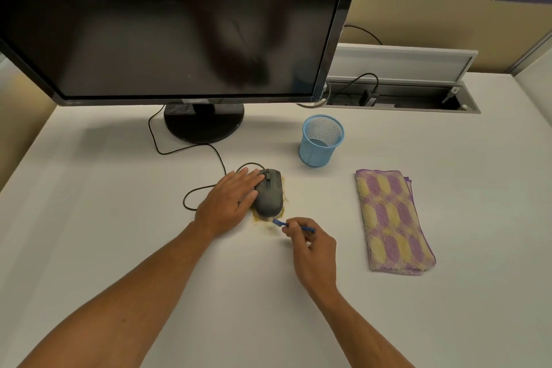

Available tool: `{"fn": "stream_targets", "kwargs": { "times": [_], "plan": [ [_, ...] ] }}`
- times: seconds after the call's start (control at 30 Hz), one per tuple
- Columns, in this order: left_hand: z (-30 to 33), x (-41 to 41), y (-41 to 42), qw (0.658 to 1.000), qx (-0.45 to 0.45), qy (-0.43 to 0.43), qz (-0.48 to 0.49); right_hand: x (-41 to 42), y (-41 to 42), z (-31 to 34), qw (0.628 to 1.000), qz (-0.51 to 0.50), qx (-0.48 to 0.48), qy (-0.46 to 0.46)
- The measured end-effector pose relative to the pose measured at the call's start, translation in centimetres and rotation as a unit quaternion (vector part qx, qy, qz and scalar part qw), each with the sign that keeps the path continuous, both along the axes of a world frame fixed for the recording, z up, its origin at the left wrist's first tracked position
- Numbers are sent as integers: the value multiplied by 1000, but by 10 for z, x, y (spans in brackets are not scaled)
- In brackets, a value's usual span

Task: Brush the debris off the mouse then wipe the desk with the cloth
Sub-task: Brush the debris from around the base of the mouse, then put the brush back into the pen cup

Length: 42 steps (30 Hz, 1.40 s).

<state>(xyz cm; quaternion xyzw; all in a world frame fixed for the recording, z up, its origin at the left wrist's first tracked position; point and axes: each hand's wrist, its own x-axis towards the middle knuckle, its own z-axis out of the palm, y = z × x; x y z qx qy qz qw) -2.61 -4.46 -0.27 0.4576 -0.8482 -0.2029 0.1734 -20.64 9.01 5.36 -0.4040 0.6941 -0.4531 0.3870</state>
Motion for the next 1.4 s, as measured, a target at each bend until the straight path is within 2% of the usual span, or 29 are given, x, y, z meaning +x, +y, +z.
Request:
{"fn": "stream_targets", "kwargs": {
  "times": [0.17,0.4,0.63,0.9,1.07,1.23,1.4],
  "plan": [
    [2,0,2,1000,6,3,1,-18,-26,20,996,-60,-57,19],
    [3,0,3,1000,5,3,2,-61,-85,60,979,-112,-120,117],
    [2,0,2,1000,7,7,3,-83,-148,81,964,-123,-71,224],
    [2,0,2,1000,2,12,3,-87,-191,69,950,-35,50,305],
    [2,1,2,1000,4,12,3,-88,-196,67,960,-35,61,269],
    [2,1,2,1000,5,13,1,-90,-167,65,959,-92,-29,267],
    [2,1,2,1000,5,10,0,-103,-120,30,944,-112,-78,301]
  ]
}}
